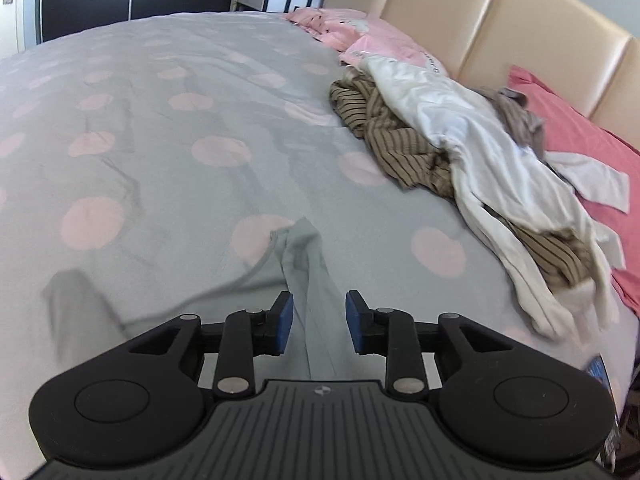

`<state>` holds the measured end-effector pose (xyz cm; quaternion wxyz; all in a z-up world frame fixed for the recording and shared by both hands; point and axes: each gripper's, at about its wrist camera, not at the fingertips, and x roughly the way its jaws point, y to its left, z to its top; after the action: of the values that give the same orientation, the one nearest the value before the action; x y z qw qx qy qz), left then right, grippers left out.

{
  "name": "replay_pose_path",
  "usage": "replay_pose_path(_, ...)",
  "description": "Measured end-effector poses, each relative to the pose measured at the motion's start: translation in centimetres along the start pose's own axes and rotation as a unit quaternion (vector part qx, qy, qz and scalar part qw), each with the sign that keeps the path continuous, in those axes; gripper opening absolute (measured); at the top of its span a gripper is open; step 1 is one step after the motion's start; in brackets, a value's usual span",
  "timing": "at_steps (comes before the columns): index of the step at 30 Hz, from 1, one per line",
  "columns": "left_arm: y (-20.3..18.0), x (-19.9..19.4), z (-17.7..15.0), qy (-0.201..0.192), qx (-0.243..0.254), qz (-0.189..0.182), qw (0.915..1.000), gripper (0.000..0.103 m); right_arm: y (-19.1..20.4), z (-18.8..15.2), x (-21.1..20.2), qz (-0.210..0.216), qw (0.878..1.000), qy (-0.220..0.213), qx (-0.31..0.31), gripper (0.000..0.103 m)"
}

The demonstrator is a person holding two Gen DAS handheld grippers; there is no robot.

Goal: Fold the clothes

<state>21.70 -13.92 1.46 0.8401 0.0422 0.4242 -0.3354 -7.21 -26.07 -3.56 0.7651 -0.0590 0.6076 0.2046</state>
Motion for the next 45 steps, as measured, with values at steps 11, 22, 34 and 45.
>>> replay_pose_path(11, -1.7, -10.3, -8.9, 0.016, 0.025, 0.012, 0.9995, 0.036, 0.3, -4.6, 0.6, 0.037, 0.999, -0.001, 0.039, 0.021)
replay_pose_path(22, -3.8, -16.1, -17.6, 0.070, 0.027, -0.005, 0.9972, 0.045, 3.1, -8.6, 3.4, 0.013, 0.996, 0.087, 0.007, 0.017)
replay_pose_path(34, -9.2, -16.3, -28.0, 0.195, 0.060, -0.028, 0.9785, 0.046, 6.5, -5.4, -2.6, 0.022, 0.997, -0.053, -0.042, 0.022)
replay_pose_path(45, -8.8, -13.2, -32.1, 0.193, -0.033, -0.003, 0.9806, 0.041, 8.5, -2.6, -0.8, -0.010, 0.997, -0.046, -0.061, 0.033)
